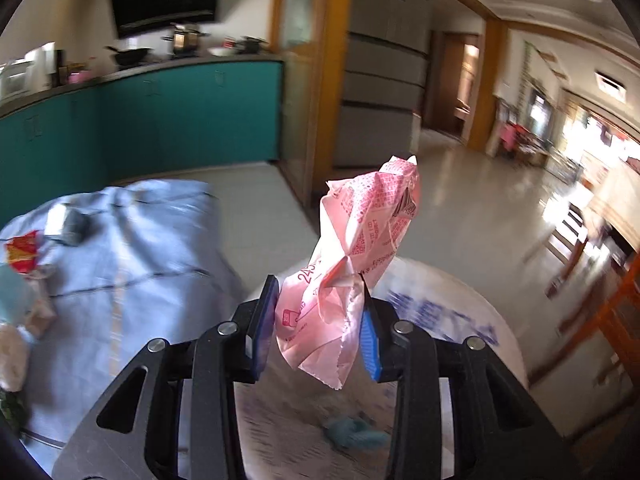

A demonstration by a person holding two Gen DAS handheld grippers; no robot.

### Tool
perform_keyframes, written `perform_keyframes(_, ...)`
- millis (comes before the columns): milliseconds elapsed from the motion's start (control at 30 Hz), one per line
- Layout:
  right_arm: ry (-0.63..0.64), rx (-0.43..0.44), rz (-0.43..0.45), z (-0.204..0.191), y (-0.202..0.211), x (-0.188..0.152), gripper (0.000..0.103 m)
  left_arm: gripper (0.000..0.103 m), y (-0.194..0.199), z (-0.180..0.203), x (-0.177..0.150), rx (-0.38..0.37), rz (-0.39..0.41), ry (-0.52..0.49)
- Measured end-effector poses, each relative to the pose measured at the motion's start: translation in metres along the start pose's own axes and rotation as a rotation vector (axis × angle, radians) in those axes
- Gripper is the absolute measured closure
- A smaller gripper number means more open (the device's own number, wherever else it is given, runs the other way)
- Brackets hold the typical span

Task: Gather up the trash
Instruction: 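Lift both pink bags over the wastebasket and open both grippers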

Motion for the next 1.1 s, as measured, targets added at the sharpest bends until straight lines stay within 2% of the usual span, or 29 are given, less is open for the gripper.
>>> perform_keyframes(133,-0.129,-0.035,-0.045,0.042,0.002,-0.017,0.066,0.038,-0.009,0.044,0.011,-0.082,0.014,-0.047)
perform_keyframes(233,-0.176,0.001,-0.100,0.053,-0.006,-0.025,0.065,0.038,-0.017,0.075,0.024,-0.138,0.012,-0.070)
perform_keyframes(267,-0.184,0.015,-0.121,0.055,-0.008,-0.027,0.064,0.038,-0.021,0.085,0.028,-0.152,0.001,-0.080)
perform_keyframes(367,-0.198,0.024,-0.152,0.056,-0.011,-0.032,0.049,0.038,-0.030,0.109,0.038,-0.176,-0.005,-0.102)
perform_keyframes(467,-0.199,-0.033,-0.102,0.059,-0.002,-0.030,0.027,0.038,-0.040,0.129,0.044,-0.196,-0.017,-0.123)
perform_keyframes(500,-0.203,-0.046,-0.088,0.060,0.001,-0.029,0.023,0.038,-0.043,0.136,0.044,-0.201,-0.023,-0.130)
perform_keyframes(600,-0.251,-0.122,-0.054,0.071,0.008,-0.026,0.021,0.038,-0.057,0.159,0.043,-0.227,-0.047,-0.159)
perform_keyframes(667,-0.329,-0.181,-0.020,0.089,0.015,-0.027,0.021,0.038,-0.067,0.184,0.041,-0.266,-0.061,-0.185)
perform_keyframes(800,-0.439,-0.226,0.050,0.111,0.030,-0.029,0.021,0.036,-0.087,0.229,0.028,-0.303,-0.097,-0.242)
perform_keyframes(867,-0.458,-0.239,0.068,0.115,0.031,-0.029,0.019,0.030,-0.100,0.246,0.020,-0.316,-0.139,-0.260)
perform_keyframes(900,-0.469,-0.232,0.076,0.117,0.031,-0.029,0.016,0.023,-0.106,0.252,0.016,-0.329,-0.167,-0.260)
perform_keyframes(1033,-0.446,-0.219,0.059,0.111,0.023,-0.028,0.015,0.015,-0.114,0.248,0.016,-0.337,-0.176,-0.219)
perform_keyframes(1100,-0.433,-0.211,0.066,0.107,0.022,-0.026,0.015,0.014,-0.113,0.241,0.020,-0.319,-0.166,-0.202)
Point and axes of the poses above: each gripper's, at about its wrist camera, not at the fingertips, and y roughly against the way its jaws point, z to its right, x to its top, the point moved 3 cm from there along -y, roughly the way its jaws point, and after that the axes turned 14 degrees about x, right-handed, at the moved point
